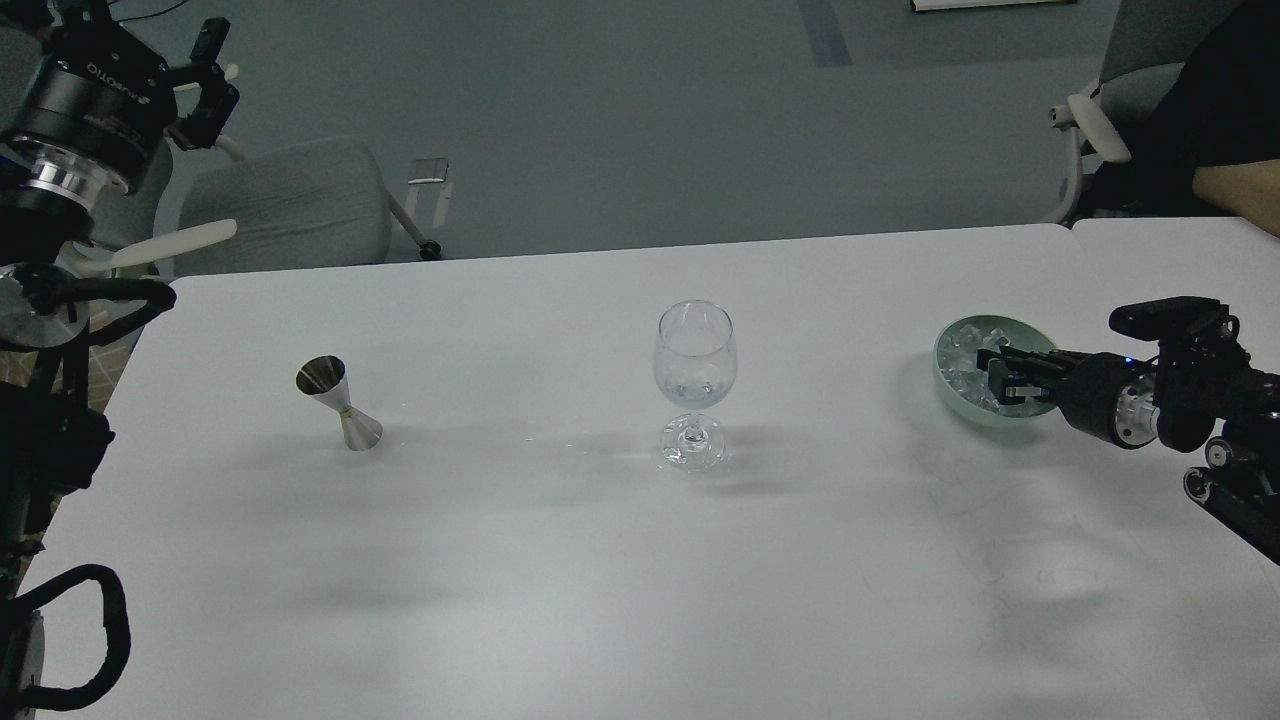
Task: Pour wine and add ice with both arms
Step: 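Pinch ice cubes in the green bowl with the right hand, then lift the ice with the right hand and move it over the wine glass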
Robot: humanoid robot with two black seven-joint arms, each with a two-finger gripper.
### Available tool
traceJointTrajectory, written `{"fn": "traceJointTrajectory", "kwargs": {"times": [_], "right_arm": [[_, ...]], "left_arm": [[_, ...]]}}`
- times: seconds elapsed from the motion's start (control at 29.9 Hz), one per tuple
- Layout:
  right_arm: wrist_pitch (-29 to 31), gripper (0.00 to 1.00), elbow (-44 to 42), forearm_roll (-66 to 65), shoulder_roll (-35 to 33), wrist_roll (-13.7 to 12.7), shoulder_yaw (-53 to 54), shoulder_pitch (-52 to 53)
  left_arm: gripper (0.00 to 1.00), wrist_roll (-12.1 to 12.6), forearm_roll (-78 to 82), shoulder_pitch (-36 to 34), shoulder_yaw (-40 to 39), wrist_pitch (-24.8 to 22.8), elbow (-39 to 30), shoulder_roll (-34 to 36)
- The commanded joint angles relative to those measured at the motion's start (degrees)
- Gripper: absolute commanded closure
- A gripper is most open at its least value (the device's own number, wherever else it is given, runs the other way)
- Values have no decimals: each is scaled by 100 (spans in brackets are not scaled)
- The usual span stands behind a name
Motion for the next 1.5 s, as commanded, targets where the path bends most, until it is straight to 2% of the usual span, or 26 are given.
{"fn": "traceJointTrajectory", "kwargs": {"times": [0.0,0.17,0.5,0.63,0.84,1.0,1.17,1.47], "right_arm": [[35,100,96,0,-39,-11,6,-1],[35,99,544,79,-417,-11,32,-1],[70,98,2809,782,-2481,-20,216,-1],[263,98,3645,940,-2851,-55,524,-1],[299,98,4376,993,-2878,-55,586,298],[694,98,4570,1063,-2756,-64,543,930],[1195,98,4570,1195,-2212,-90,219,1781],[1266,97,4360,1239,-1219,-108,-1275,3031]], "left_arm": [[2,-1,1,0,-2,0,0,-8],[2,-1,1,0,-2,0,0,-8],[2,8,1,0,-2,18,0,-17],[2,8,1,-9,7,44,0,-61],[2,8,1,-9,7,53,0,-105],[2,8,1,-9,7,53,0,-96],[2,8,1,-9,16,53,0,-96],[2,8,1,0,112,53,0,-87]]}}
